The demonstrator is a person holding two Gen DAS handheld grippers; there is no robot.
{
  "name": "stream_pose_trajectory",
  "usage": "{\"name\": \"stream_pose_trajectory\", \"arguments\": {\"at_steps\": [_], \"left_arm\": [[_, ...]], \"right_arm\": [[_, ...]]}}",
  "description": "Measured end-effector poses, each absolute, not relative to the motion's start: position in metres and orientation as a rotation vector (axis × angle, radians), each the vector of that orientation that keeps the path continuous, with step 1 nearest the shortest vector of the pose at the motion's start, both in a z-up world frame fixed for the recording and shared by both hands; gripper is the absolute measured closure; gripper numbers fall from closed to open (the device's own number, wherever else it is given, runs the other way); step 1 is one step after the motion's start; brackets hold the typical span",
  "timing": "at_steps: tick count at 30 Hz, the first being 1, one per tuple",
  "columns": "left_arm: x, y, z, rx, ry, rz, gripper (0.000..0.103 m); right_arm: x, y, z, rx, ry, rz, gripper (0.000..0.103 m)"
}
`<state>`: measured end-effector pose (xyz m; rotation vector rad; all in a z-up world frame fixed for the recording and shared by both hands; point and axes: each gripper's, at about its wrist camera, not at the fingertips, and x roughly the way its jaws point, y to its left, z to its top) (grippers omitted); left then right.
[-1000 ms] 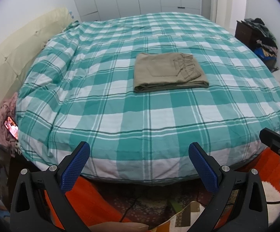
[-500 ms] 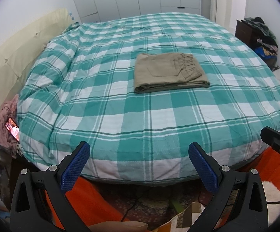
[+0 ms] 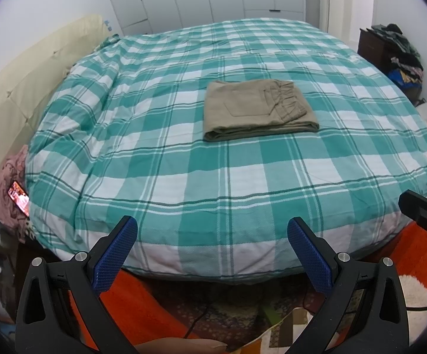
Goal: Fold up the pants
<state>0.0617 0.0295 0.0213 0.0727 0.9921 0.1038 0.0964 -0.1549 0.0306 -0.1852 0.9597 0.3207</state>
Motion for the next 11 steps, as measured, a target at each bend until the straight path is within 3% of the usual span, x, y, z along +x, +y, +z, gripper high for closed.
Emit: {"name": "stream_pose_trajectory", "arguments": {"at_steps": [11], "left_arm": [[0.0616, 0.0304, 0.0204, 0.08, 0.976, 0.092, 0.001]], "right_arm": [[0.0953, -0.1546, 0.0301, -0.183, 0.961, 0.32, 0.001]]}}
